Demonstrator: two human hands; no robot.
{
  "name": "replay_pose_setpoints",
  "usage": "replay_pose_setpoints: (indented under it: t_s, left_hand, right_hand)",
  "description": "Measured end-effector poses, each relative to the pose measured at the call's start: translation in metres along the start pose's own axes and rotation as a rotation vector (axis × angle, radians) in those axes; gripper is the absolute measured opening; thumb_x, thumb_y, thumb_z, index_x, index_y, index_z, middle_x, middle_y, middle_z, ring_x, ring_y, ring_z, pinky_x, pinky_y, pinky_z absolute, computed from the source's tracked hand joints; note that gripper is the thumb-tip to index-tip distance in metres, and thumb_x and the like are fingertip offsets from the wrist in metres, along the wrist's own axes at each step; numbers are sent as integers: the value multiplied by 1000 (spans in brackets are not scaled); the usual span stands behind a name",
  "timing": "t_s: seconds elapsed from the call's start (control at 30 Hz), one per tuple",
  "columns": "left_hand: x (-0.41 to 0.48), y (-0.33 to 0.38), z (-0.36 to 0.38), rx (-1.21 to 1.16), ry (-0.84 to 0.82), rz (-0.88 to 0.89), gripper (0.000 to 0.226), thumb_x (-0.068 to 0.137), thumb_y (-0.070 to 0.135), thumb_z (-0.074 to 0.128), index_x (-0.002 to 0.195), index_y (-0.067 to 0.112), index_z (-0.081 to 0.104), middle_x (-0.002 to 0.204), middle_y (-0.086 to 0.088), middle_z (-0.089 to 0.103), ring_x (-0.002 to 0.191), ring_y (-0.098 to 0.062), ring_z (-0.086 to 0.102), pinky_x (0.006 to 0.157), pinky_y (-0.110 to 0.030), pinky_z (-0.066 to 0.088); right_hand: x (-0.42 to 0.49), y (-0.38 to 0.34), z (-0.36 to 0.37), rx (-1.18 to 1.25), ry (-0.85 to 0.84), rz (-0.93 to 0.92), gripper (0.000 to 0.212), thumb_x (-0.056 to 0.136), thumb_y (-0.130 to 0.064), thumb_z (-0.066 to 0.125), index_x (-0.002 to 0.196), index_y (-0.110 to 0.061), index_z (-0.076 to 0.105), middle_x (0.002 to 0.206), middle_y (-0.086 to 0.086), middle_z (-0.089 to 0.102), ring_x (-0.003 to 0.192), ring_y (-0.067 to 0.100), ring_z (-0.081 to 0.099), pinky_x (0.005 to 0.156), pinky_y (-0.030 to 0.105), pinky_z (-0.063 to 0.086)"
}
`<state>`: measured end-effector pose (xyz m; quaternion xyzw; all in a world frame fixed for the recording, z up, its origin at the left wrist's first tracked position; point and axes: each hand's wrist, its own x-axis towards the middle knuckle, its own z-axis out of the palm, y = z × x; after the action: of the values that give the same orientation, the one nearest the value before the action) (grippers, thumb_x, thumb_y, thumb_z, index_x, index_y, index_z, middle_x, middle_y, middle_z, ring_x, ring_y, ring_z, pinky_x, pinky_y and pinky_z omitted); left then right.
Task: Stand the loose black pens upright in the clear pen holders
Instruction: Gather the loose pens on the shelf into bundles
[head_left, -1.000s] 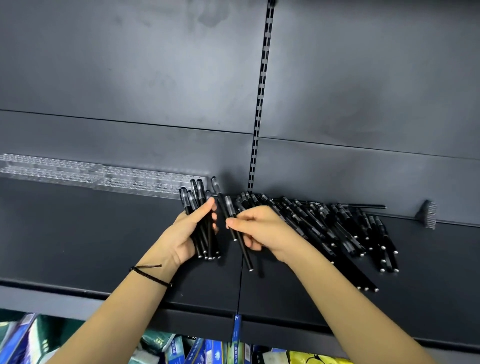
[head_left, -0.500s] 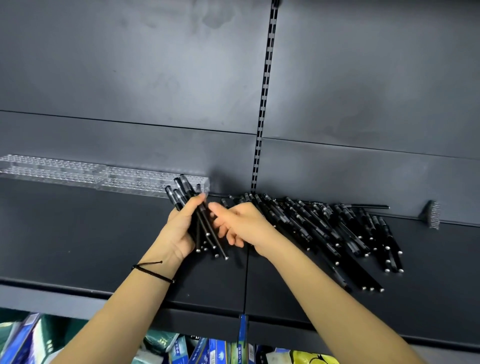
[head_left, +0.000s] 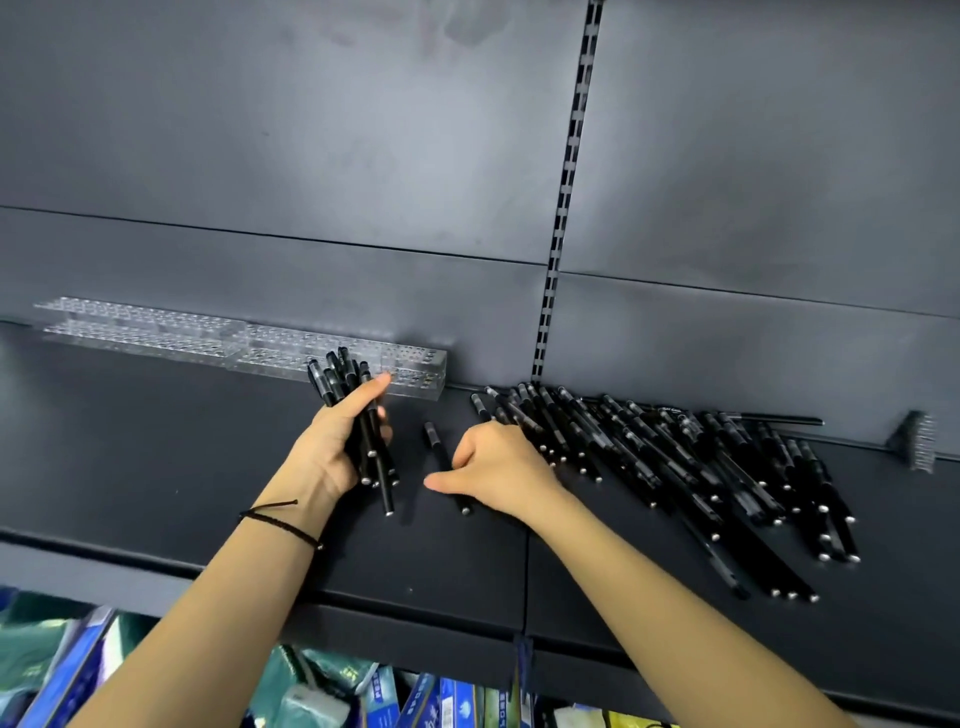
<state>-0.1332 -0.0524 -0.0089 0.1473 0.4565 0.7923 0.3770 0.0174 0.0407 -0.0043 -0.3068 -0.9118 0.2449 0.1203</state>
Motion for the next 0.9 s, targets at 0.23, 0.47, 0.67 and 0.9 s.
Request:
replay_pose_setpoints:
  t_s: [0.23, 0.47, 0.67, 0.9]
  left_hand:
    - [1, -9, 4, 64, -72, 39, 14, 80, 20, 72, 77, 14, 59, 65, -1, 61, 51, -9, 60, 50, -20, 51]
    - [3, -23, 39, 35, -111, -34, 17, 91, 20, 64, 80, 8, 60, 67, -8, 67, 59, -20, 68, 57, -32, 59]
    - [15, -32, 61, 154, -88, -62, 25, 80, 26, 76, 83, 8, 59, 60, -8, 64, 52, -22, 66, 54, -34, 57]
    - [28, -31, 49, 12, -67, -42, 18, 87, 20, 70, 74, 12, 59, 63, -1, 61, 50, -12, 64, 49, -22, 52]
  right_hand:
    - [2, 14, -6, 259, 67, 74, 20, 80, -18, 72, 76, 2, 72, 64, 12, 64, 50, 13, 55, 51, 21, 45]
    - [2, 14, -31, 662, 84, 18, 10, 85, -19, 73, 87, -10, 75, 48, -9, 53, 49, 7, 45, 41, 18, 31]
    - [12, 24, -35, 572, 60, -9, 21, 89, -25, 68, 89, -4, 73, 60, -1, 59, 47, 7, 48, 40, 18, 34]
    - [26, 65, -38, 204, 215, 94, 16, 85, -29, 69, 79, -15, 75, 75, -3, 70, 67, 10, 62, 74, 31, 57]
